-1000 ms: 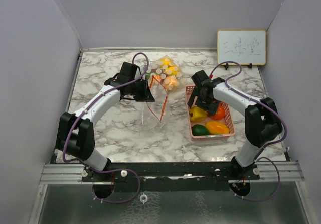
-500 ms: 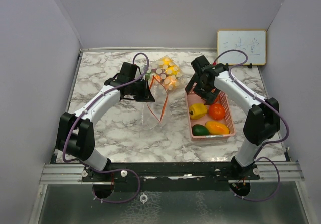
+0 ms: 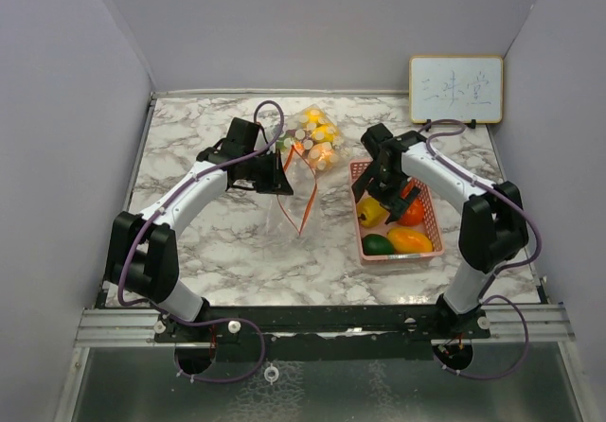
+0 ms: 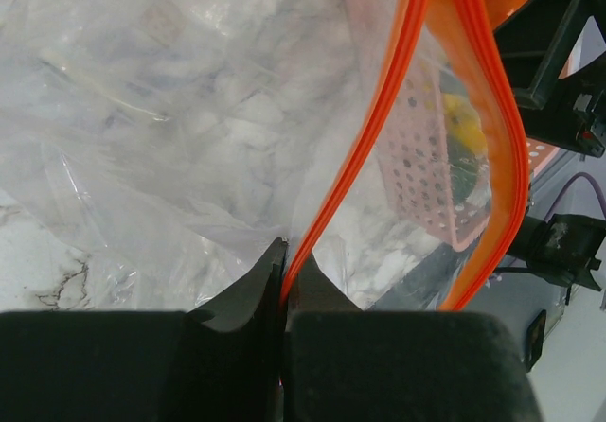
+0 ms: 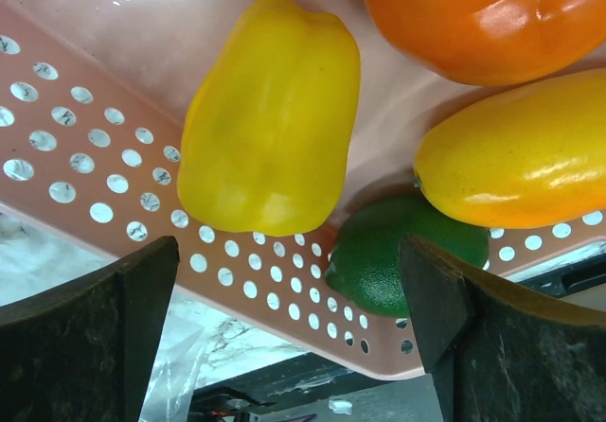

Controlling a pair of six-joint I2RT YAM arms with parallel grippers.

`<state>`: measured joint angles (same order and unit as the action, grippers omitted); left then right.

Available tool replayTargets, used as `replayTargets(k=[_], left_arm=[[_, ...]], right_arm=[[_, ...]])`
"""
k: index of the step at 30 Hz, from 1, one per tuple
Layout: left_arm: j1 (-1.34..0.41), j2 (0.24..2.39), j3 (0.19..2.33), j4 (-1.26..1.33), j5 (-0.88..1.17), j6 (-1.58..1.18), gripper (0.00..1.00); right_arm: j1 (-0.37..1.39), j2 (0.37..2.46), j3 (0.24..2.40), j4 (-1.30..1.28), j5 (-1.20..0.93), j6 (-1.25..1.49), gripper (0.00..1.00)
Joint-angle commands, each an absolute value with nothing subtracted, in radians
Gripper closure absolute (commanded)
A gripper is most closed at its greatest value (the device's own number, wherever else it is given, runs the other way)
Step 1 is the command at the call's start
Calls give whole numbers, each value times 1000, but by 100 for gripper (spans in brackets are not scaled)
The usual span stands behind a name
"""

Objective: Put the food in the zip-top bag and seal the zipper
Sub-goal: Pick up the fake vegetable from the bin.

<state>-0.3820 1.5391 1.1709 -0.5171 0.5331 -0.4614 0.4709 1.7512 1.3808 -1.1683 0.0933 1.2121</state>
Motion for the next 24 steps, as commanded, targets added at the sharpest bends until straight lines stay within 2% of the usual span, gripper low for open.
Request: replayTargets(k=[1,8,11,13,17,19,24], left_arm=[[-386,1527,1191,-542,569,-430,100],[-386,1522,1196,-562,569,-428,100],[-387,1511,1193,-566,565,-431,100],[-385,1506,1190,-570,563,-433,100],[-386,1498,1185,-571,559,-434,100],[-386,1496,1188,-575,558,-434,100],[-386,1490,1199,-589,558,-433,100]], right_arm=[[467,1805,1392,-1114,145,1231,0],[466,1912,1395,-1056,171,1194,0],[466,1911,1377,-1031,181,1186,8],[466,1890,1371,-1023,203,1169,27],[466,1792,1350,-1046,257,1127,74],[466,1711,1327,-1042,269,1095,85],[486,1494,1287,-907,146,886,96]])
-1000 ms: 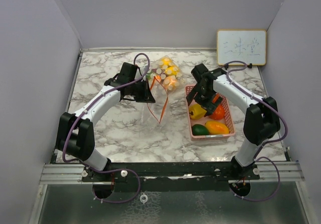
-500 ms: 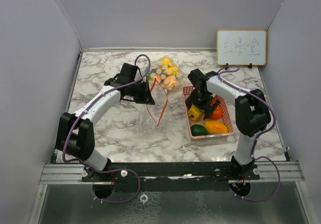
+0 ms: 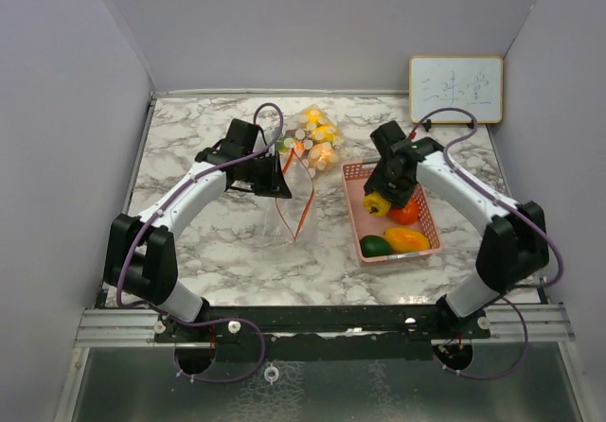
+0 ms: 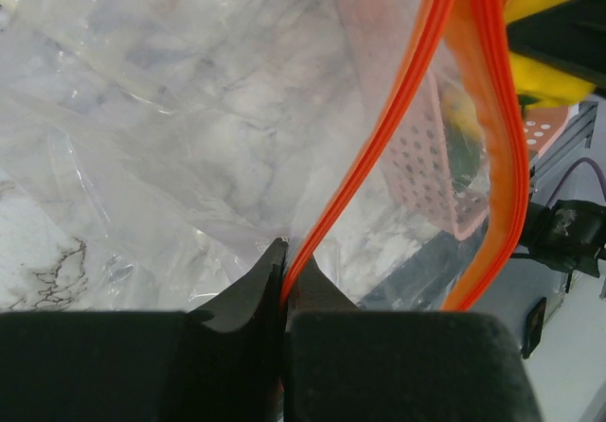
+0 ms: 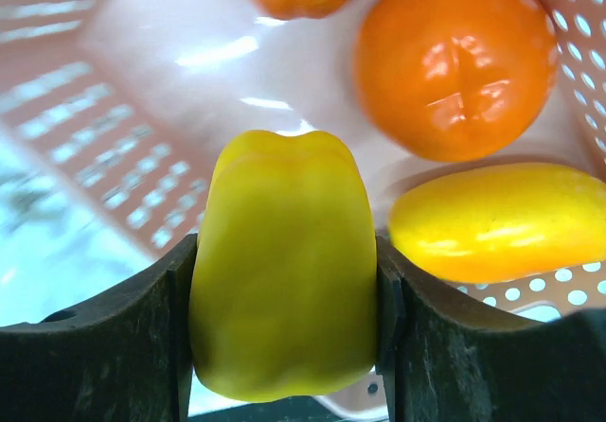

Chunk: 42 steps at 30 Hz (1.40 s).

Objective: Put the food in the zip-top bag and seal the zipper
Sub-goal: Pick up the fake vegetable from the bin, then place the fake vegetable in the zipper food storage bag.

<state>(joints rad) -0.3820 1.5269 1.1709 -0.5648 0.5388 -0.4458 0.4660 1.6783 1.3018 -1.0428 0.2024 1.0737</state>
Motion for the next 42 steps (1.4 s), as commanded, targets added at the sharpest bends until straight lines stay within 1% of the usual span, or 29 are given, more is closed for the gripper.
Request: replayTargets(k=[1,4,9,11,16,19,22,28,31,37,38,39,40,42], left_arm=[[-386,1486,1199,-589,557,-435,100],[-387,1478,1199,-590,560,-437,100],[-386,1461,1204,-598,555,-444,100],[-387,1454,1208,-600,555,-448,100],[-386,1425,1198,-593,555,-467,100],[-386,1408,1190,-594,558,-473,100],[-387,1392,1187,-594,564,-479,100],[-385,1345,1154,-583,587,-501,100],[-385,1333,1139,-572,605,-512,100],[-385,1323,1129,-518,663,-561,100],[-386,1322,1125,-508,671,-570,100],[-385,1321,1114,-495,678,-580,100],[-385,1319,1103,-478,685,-590,100],[-385,1316,1083,-452,693,-606,100]], right_arm=[[497,1457,1285,-852,87,836,97],[574,1384,1302,-690,-52,732,97],[738,1414,1368,-384,-313,609,98],[781,1445,1376,-287,-365,611,97],[790,1519,1366,-117,-412,667,98],[790,1557,1360,-96,-399,684,98],[790,1563,1304,-114,-345,695,98],[790,1481,1160,-225,-102,687,98],[790,1489,1173,-322,-55,624,98],[792,1533,1215,-401,-27,596,97],[794,1543,1230,-413,-21,593,94],[798,1552,1247,-423,-16,588,85],[806,1560,1273,-435,-6,583,68],[826,1572,1313,-467,19,572,44]])
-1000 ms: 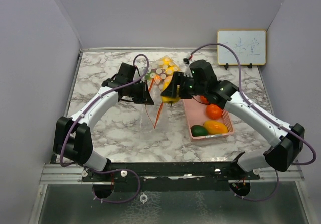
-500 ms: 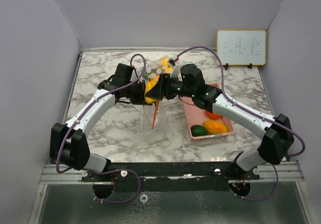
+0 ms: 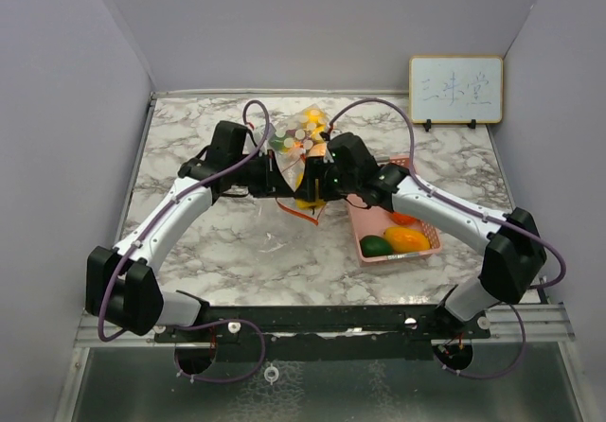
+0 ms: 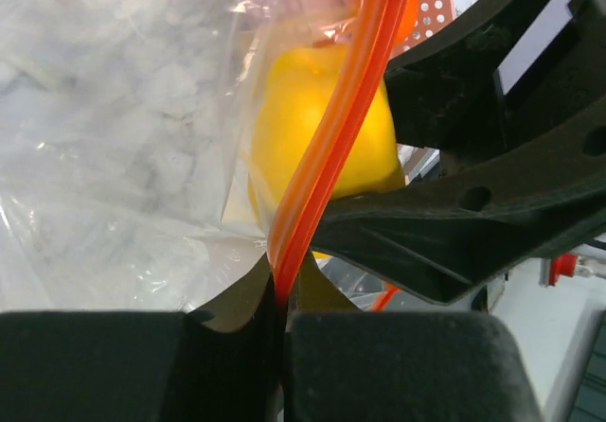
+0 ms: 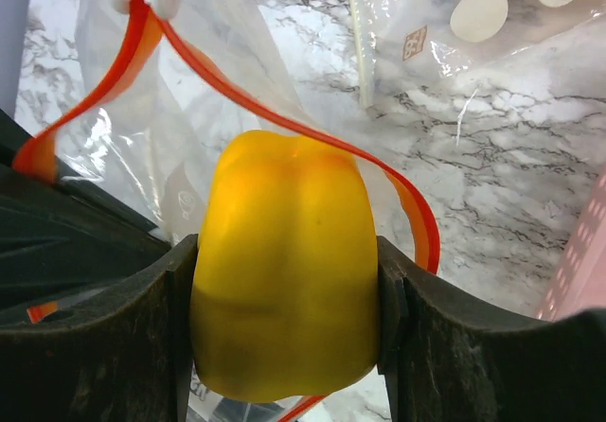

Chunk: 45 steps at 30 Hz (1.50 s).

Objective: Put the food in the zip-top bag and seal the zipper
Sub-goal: Place the fake vegetable in the zipper food storage bag, then pick up the fake vegetable from the bin.

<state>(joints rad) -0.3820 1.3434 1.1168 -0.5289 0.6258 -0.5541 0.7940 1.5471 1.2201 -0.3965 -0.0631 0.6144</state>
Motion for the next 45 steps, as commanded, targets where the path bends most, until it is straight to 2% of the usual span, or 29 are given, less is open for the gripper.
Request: replayTargets(k=[1,3,6,8,13,18,22,26,29,40,45], left_arm=[[-385,1315,1073,-442,693,-610,100],[-385,1316,1050,-417,693,-618,100],[-385,1319,1014,-384,685,-629,100],[-386,1325,995,-374,675,-630,100],[-385,1340,946,-307,687,-648,100],[-385,1346,939,-233,734,-700,100],[-385,1342,963,-245,736,-704,100],[-385,1343,979,-267,736,-695,100],[-385,1342,974,-273,734,-694,100],[-385,1349,978,-283,722,-694,100],[-385,1351,985,-297,711,-694,100]], right_arm=[[835,1578,1335,-489,31,571,31],[843,1580,1366,-541,53,578,14],[842,1547,1383,-586,94,586,9],[843,1516,1396,-622,129,585,2],[841,1439,1439,-751,264,597,0],[802,1433,1458,-932,449,701,5],[694,1473,1430,-981,438,693,7],[557,1519,1364,-897,382,620,6],[494,1568,1340,-798,383,544,0],[397,1815,1367,-624,457,385,0],[363,1860,1322,-520,456,342,0]])
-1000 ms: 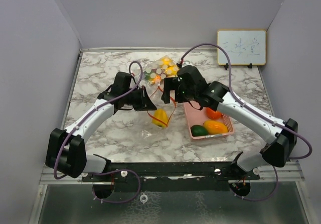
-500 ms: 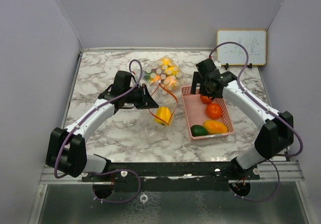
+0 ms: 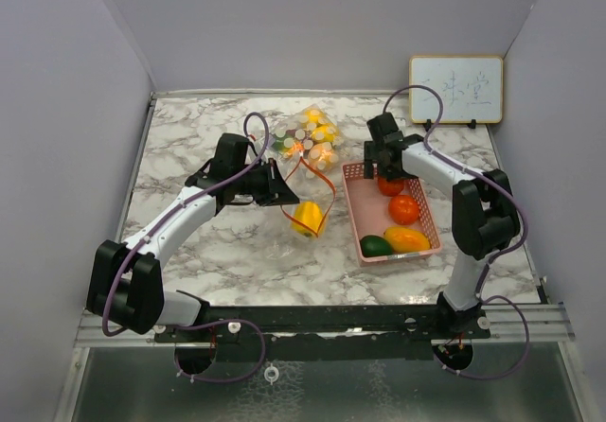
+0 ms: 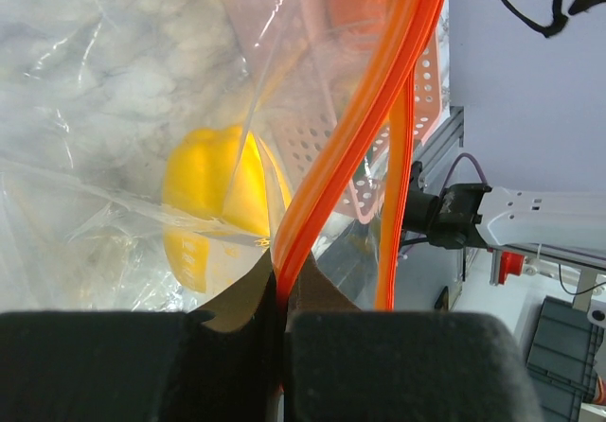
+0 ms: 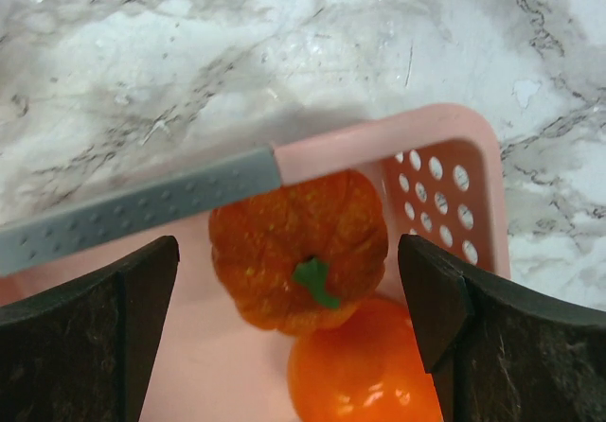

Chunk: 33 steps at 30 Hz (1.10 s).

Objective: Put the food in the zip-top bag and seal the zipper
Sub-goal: Pick up the fake vegetable from the bin.

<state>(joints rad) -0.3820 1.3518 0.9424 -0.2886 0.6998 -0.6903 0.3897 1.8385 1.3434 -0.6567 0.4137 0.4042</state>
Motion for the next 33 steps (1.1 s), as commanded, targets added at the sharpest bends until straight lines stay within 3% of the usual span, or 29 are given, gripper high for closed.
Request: replayTargets(k=[1,3,11,14,18,21,25,33], left_arm=[[-385,1351,985,-300,708,-693,100],[-385,1352,987,-305,702,-693,100],[-385,1374,999,-304,700,-690,100],[-386,1379,997,-302,704,-691,100],[-385,1376,991,-303,714,-688,100],[-385,1372,988,-307,718,-681,100],[-385,1369,980,-313,721,-676,100],[-386,1369,963,-310,729,-664,100]], right_arm=[[357,1867,1313,-505,454,338,0],[356,1878,1298,-475,433,327,1],[355,1853,1236,-457,351,347,25],[355,1832,1200,-450,340,344,40],[356,1776,1165,-459,303,362,73],[356,1695,1148,-474,243,371,84],[358,1560,1137,-499,134,381,89],[428,1339,1214,-487,-268,409,89]])
